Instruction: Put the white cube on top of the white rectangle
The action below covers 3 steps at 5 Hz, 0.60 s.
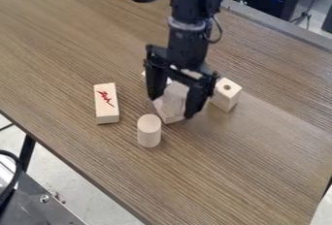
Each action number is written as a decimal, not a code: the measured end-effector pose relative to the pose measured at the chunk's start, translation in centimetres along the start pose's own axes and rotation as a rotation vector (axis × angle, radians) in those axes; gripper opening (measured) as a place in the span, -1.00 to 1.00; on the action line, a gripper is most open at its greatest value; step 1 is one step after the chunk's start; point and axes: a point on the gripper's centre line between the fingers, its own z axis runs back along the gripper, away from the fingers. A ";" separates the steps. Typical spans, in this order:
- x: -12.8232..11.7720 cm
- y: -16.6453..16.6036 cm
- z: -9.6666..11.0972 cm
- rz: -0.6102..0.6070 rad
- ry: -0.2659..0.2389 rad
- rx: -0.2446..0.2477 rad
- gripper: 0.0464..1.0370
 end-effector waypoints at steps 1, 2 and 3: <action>-1.3 -0.1 3.8 0.048 -0.122 0.003 0.92; -2.2 -0.2 6.3 0.068 -0.218 -0.004 0.92; -2.7 -0.1 6.9 0.068 -0.243 -0.002 0.92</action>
